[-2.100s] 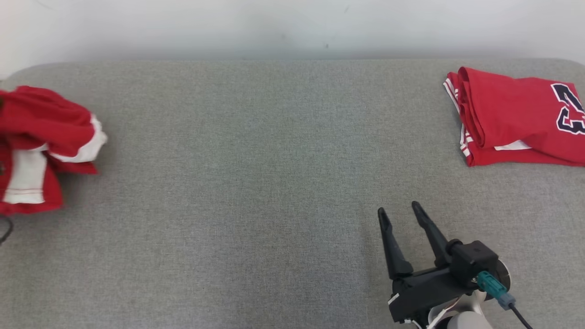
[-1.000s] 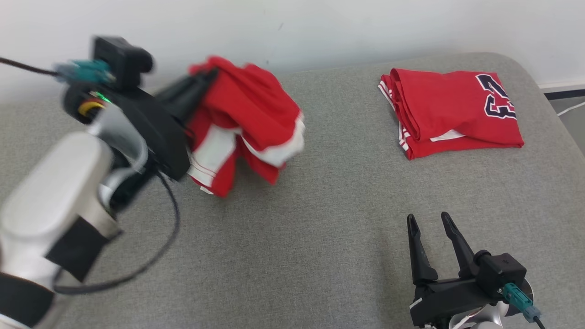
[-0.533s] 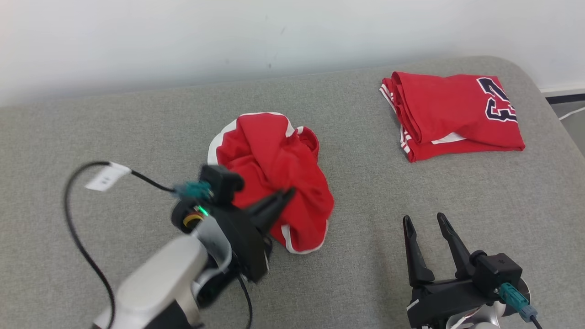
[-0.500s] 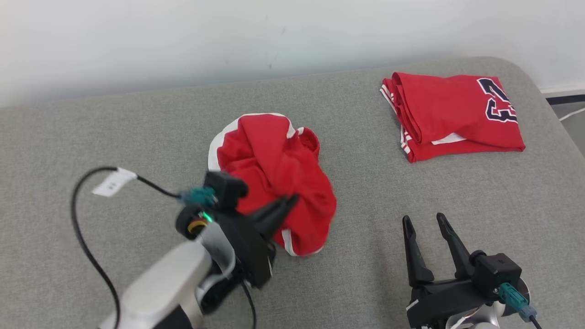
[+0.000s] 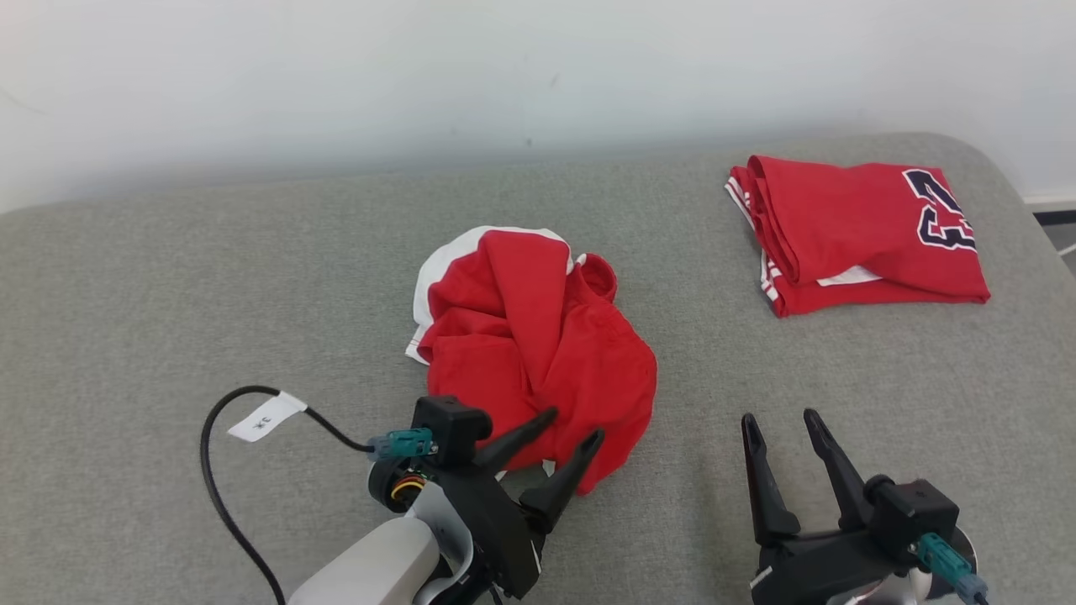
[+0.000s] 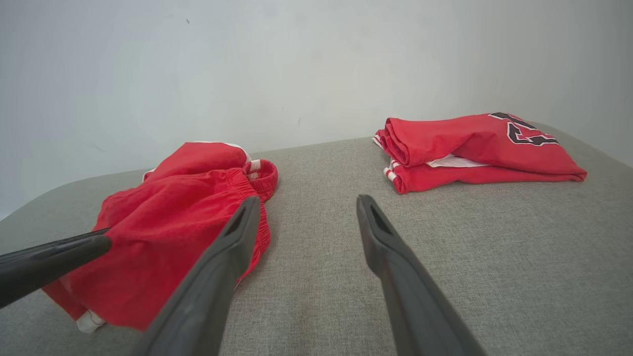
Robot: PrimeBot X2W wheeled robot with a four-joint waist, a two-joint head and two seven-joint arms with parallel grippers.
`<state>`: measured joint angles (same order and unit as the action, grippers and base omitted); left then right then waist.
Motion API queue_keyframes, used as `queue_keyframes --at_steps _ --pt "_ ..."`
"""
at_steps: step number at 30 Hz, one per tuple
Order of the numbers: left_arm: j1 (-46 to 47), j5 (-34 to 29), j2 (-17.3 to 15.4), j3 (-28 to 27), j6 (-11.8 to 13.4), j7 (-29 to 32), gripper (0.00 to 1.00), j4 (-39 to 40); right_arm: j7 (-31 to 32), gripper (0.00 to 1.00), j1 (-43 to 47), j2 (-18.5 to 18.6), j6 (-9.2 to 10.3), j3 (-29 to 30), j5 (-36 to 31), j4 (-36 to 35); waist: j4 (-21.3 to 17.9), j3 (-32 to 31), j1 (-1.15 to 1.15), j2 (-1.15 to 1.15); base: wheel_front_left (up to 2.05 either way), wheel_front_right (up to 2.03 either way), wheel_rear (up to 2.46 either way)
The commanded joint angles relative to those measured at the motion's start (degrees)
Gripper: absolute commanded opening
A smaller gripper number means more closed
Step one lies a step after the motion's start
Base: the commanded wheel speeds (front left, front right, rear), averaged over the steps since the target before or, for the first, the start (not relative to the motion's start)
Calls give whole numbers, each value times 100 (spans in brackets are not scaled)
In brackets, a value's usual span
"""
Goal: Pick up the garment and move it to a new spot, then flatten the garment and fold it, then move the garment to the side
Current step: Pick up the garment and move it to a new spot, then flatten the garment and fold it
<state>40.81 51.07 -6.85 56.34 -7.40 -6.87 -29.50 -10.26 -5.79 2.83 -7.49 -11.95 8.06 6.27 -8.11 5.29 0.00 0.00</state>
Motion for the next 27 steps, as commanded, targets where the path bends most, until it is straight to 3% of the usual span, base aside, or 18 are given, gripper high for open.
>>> queue_keyframes --at_steps 1,5,13,21,27 --pt "-117 -92 -35 -34 43 -184 100 -32 -3 100 107 5 -1 7 -6 -24 94 -80 0 0 0 0 0" --pt "-142 -231 -138 -221 277 -568 100 75 12 100 197 5 -1 38 16 -43 210 -153 0 0 0 0 0" --pt "-551 -290 -583 -505 743 -732 100 346 12 100 279 5 -1 67 52 -74 384 -186 0 0 0 0 0" --pt "-994 -187 -846 -434 838 -647 100 441 -3 100 247 6 -1 40 84 -81 367 -97 0 0 0 0 0" --pt "-1195 -137 -842 -388 820 -624 100 370 5 100 170 5 -1 9 96 -58 233 7 0 0 0 0 0"
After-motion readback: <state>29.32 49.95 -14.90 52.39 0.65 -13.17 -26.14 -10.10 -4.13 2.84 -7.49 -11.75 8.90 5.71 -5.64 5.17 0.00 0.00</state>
